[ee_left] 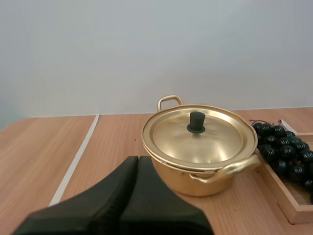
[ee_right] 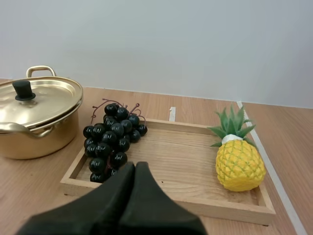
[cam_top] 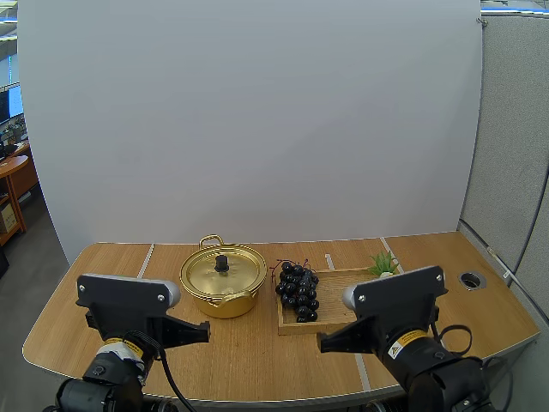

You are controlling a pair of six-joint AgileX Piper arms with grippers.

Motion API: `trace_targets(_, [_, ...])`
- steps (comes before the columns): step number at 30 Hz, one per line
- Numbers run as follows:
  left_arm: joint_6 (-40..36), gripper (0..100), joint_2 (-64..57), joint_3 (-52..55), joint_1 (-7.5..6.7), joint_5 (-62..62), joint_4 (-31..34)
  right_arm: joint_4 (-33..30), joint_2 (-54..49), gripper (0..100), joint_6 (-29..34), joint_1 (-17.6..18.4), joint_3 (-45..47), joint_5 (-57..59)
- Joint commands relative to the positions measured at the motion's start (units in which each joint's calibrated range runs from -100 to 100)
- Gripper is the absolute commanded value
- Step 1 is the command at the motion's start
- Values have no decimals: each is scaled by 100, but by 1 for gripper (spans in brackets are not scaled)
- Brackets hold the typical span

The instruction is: Open the pot, put the pineapple inside, and close it

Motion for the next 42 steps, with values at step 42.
trace_targets(42, [223, 0, -21, -3891, 13, 3794, 76, -12, -39, 0, 21, -22, -5057, 6055])
